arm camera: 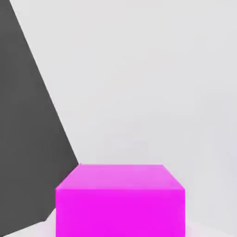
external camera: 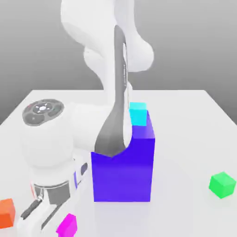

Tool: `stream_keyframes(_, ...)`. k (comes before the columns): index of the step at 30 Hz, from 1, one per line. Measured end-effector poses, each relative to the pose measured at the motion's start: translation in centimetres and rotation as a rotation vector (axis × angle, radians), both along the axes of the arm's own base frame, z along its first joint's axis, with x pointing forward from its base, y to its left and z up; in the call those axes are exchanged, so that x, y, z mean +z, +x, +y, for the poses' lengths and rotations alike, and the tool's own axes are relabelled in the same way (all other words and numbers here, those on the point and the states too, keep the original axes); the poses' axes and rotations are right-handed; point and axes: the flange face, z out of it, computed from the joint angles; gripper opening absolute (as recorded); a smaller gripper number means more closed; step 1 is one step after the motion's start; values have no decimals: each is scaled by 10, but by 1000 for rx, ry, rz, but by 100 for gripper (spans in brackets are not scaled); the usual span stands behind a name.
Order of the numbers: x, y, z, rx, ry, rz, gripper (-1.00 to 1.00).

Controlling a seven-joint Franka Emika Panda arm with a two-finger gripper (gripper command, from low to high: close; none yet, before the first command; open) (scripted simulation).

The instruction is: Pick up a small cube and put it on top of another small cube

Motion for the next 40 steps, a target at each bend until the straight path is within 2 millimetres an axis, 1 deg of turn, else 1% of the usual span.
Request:
stream_keyframes(5,7,-4,77,383,22,1,-100)
stream_keyframes(11,16,-24,166,854,38,-4,-100)
stream_keyframes(16,24,-51,235,1249,45,-11,-100)
stream_keyframes(22,35,-97,310,1726,40,-19,-100)
stream_keyframes(27,44,-143,362,2124,24,-22,-100)
stream_keyframes(31,49,-183,398,2436,4,-19,-100)
stream_keyframes(33,33,-189,404,2488,-2,-17,-100)
stream_keyframes(36,-3,-191,405,2504,-4,-17,-100)
stream_keyframes(37,-11,-192,405,2505,-3,-17,100)
stream_keyframes(40,-11,-192,405,2505,-3,-17,100)
